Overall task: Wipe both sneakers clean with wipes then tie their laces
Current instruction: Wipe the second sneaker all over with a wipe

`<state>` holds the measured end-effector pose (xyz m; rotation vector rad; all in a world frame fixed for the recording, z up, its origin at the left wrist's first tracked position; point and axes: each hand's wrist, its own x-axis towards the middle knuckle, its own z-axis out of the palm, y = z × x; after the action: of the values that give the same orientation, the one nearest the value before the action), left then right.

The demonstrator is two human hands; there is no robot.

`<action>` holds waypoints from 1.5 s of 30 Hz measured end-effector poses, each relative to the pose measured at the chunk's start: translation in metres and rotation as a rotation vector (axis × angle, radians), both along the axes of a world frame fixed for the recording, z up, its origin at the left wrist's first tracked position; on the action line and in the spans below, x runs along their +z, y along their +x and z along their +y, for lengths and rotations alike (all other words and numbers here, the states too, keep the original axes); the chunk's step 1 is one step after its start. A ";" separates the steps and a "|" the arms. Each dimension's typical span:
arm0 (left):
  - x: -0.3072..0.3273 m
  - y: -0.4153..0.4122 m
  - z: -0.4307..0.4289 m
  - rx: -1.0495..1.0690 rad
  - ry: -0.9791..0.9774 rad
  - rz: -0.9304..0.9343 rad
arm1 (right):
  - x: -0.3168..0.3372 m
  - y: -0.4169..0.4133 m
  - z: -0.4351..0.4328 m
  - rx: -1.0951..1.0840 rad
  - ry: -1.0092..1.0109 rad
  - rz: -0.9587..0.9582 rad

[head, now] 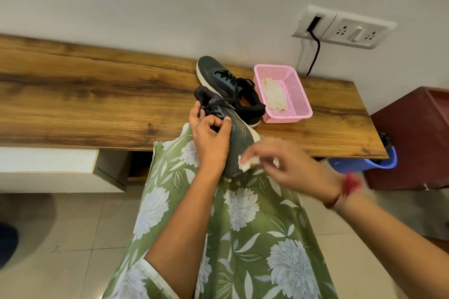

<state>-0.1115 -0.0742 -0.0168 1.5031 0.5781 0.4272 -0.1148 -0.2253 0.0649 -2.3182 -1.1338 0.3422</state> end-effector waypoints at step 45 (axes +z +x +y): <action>-0.009 0.003 0.001 0.010 -0.052 0.024 | -0.025 -0.005 0.014 -0.157 0.038 -0.120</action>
<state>-0.1087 -0.0731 -0.0253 1.4579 0.6116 0.3997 -0.1200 -0.2109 0.0400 -2.4029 -0.9962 0.1235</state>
